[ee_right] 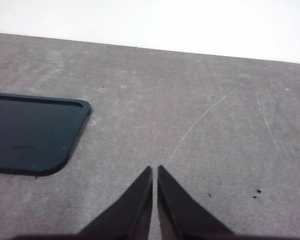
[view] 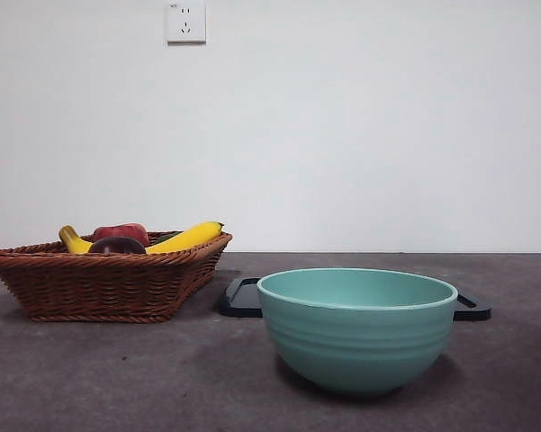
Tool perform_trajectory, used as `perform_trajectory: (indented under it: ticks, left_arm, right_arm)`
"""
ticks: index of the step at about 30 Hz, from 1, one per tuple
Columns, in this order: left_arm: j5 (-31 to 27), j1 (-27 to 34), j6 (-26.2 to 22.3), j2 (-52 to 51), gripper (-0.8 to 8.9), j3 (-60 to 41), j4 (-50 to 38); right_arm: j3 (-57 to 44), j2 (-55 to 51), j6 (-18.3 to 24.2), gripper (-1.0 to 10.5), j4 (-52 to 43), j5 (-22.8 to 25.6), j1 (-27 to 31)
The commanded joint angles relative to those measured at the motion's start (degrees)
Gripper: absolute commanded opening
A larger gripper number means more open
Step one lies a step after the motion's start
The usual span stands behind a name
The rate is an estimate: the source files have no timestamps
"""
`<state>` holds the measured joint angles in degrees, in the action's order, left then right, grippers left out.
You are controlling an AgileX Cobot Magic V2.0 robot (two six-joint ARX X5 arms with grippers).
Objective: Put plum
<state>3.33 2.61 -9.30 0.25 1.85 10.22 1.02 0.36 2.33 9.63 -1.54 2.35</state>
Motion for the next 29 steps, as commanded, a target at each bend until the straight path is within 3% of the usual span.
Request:
perform_trajectory:
  ticks: [1, 4, 7, 19, 24, 29]
  left_arm:
    - [0.09, 0.15, 9.79, -0.09, 0.08, -1.16, 0.31]
    - [0.09, 0.15, 19.47, -0.09, 0.08, -1.16, 0.31]
    - [0.09, 0.15, 24.59, -0.09, 0.08, -1.16, 0.37]
    - [2.62, 0.15, 31.58, 0.28, 0.09, 4.74, 3.28]
    - [3.32, 0.15, 31.63, 2.71, 0.09, 11.21, 8.22]
    - [9.53, 0.15, 29.33, 8.35, 0.09, 18.32, 11.69]
  right_arm:
    - [-0.26, -0.15, -6.78, 0.1, -0.63, -0.72, -0.02]
    - [-0.26, -0.15, -11.37, 0.1, -0.61, -1.60, -0.02]
    - [-0.26, -0.15, -13.57, 0.1, -0.59, -1.64, -0.02]
    - [4.42, -0.11, -21.18, 0.1, -0.04, -4.66, -0.02]
    - [11.10, 0.79, -21.59, 0.1, 2.97, -4.70, -0.02]
    - [20.00, 5.16, -20.85, 0.1, 8.39, -6.82, -0.02]
